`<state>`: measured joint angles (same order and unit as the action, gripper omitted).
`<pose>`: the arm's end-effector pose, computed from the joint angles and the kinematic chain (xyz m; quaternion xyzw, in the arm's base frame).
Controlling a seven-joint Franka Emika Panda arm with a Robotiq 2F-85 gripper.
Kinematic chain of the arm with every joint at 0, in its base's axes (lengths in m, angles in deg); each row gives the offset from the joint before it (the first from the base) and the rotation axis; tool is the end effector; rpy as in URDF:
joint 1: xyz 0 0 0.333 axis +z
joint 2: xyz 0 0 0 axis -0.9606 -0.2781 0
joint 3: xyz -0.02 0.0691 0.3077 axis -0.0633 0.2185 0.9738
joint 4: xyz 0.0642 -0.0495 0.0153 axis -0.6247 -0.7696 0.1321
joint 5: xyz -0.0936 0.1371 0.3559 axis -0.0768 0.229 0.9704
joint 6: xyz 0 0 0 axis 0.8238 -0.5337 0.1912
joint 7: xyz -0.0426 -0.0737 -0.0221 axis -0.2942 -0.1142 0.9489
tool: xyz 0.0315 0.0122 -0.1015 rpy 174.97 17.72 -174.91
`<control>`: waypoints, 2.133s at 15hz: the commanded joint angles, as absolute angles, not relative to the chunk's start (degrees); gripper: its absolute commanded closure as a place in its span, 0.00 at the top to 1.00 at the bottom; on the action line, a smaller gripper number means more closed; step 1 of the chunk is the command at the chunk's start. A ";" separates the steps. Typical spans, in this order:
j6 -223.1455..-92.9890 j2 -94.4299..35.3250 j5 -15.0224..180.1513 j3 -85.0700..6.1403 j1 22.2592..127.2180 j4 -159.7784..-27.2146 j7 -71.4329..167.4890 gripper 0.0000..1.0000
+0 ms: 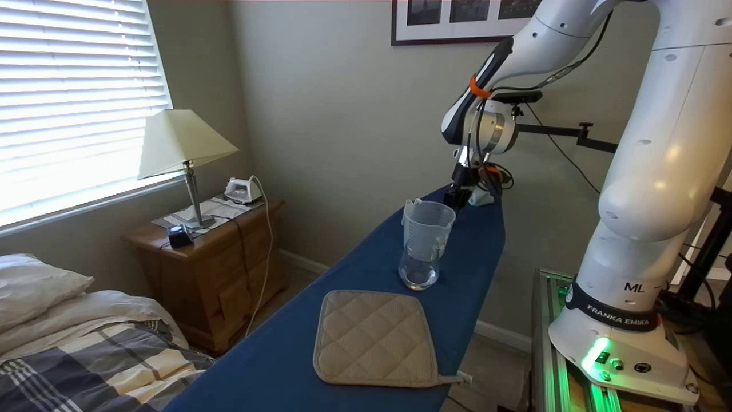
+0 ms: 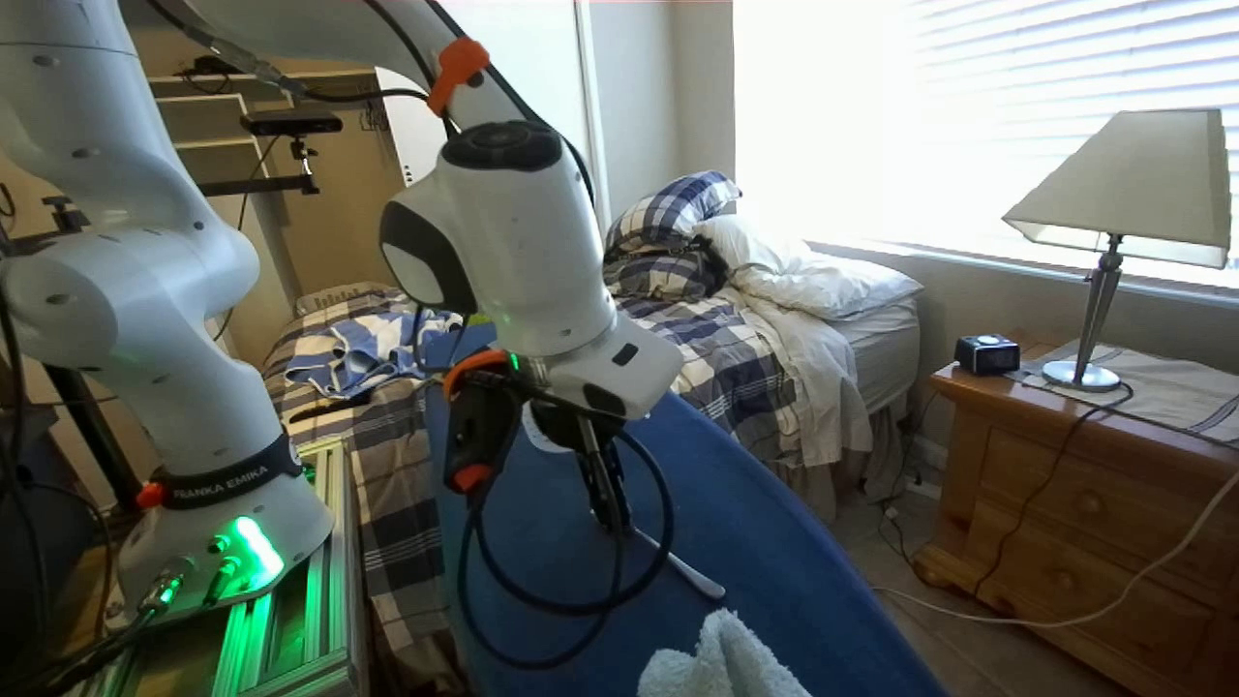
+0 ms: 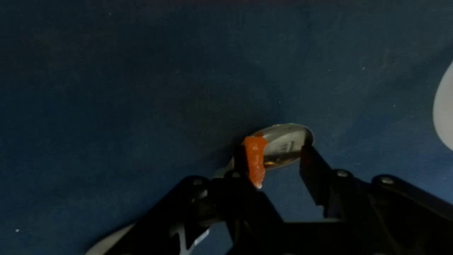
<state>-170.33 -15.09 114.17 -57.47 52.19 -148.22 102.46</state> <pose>0.3149 -0.3116 0.2485 -0.9794 0.1572 -0.0796 0.0983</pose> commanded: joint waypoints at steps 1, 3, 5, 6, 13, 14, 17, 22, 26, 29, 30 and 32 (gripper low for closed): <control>-172.10 -15.51 113.91 -57.08 51.65 -149.20 102.20 0.53; -172.47 -16.18 113.96 -57.04 51.58 -149.12 102.19 0.59; -172.53 -16.25 114.03 -57.02 51.57 -149.05 102.25 0.58; -172.52 -16.24 114.05 -57.01 51.58 -149.01 102.23 0.57; -171.56 -14.71 114.23 -56.71 51.85 -149.53 101.50 0.96; -171.45 -14.50 114.28 -56.62 51.90 -149.69 101.52 1.00; -171.30 -14.31 114.12 -56.45 52.00 -150.11 101.32 1.00; -170.80 -13.60 114.27 -56.05 52.13 -150.30 101.35 0.84; -170.57 -12.61 114.34 -55.94 52.35 -150.23 101.20 0.65; -170.50 -11.89 114.32 -55.99 52.55 -150.27 101.08 0.69; -170.51 -11.67 114.30 -56.02 52.62 -150.26 101.04 0.70; -170.51 -11.30 114.33 -56.09 52.76 -150.25 100.99 0.70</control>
